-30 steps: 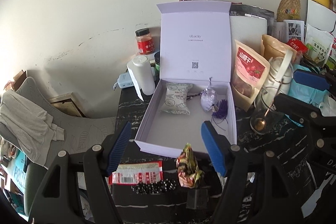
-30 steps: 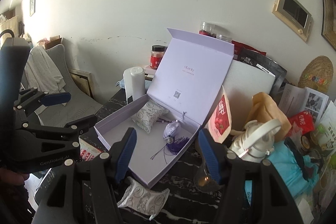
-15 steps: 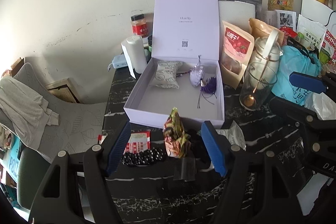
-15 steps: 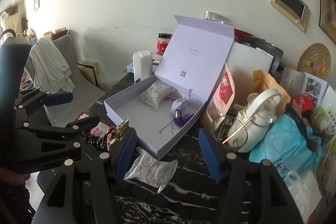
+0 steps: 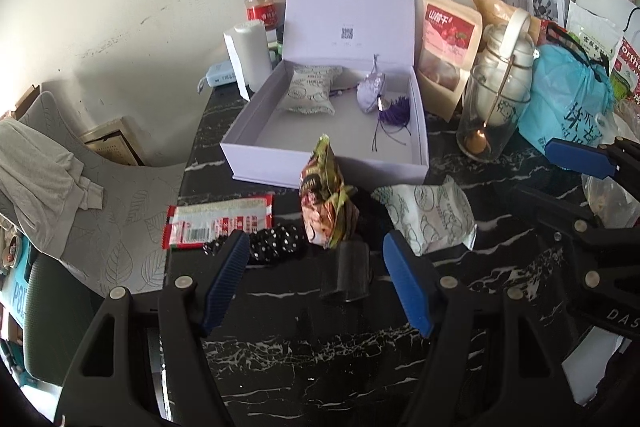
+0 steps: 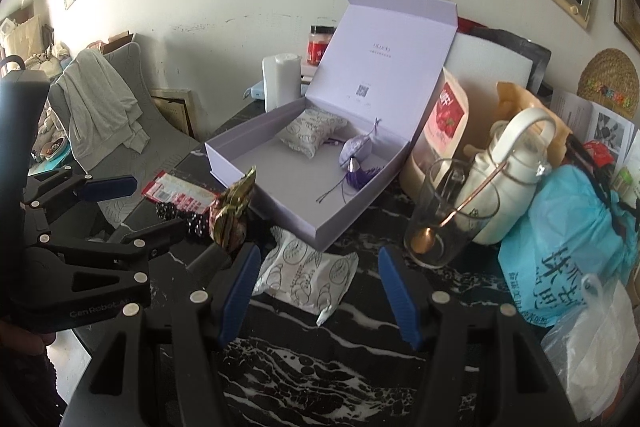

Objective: Organize objects
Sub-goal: 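Withdraw both tools from the box back toward the table items, then grasp the dark translucent holder with the left tool while the right tool grasps another white packet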

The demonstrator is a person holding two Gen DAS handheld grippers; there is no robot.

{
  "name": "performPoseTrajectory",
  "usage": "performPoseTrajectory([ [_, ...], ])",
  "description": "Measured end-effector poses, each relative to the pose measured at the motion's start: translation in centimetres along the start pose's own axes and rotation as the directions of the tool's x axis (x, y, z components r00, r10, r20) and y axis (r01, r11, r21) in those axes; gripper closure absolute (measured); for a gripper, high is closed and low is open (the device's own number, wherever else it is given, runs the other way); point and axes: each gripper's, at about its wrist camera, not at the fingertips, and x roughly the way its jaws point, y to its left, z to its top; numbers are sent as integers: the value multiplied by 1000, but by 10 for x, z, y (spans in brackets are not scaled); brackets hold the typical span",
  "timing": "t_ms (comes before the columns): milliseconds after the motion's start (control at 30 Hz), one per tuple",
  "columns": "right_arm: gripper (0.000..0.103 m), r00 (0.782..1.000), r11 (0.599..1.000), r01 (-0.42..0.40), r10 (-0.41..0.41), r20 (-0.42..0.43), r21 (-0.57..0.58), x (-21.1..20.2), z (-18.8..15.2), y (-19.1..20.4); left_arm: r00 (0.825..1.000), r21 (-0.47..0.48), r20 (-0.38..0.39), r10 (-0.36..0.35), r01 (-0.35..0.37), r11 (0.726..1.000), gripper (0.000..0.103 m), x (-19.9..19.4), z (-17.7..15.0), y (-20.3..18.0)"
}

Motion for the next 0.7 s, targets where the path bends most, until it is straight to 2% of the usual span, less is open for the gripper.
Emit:
performPoseTrajectory([
  [367, 33, 996, 997, -41, 46, -71, 64, 34, -25, -2, 997, -12, -61, -38, 38, 999, 35, 37, -17, -1],
  [433, 27, 995, 996, -47, 54, -82, 75, 39, -27, -2, 996, -15, -75, -47, 46, 999, 35, 44, -20, -1],
  [600, 25, 991, 993, -63, 74, -110, 100, 56, -32, -6, 993, -19, -103, -64, 62, 998, 35, 62, -26, -1],
  [700, 18, 990, 990, -72, 85, -115, 120, 66, -34, -9, 991, -17, -114, -76, 75, 997, 35, 70, -25, -1],
])
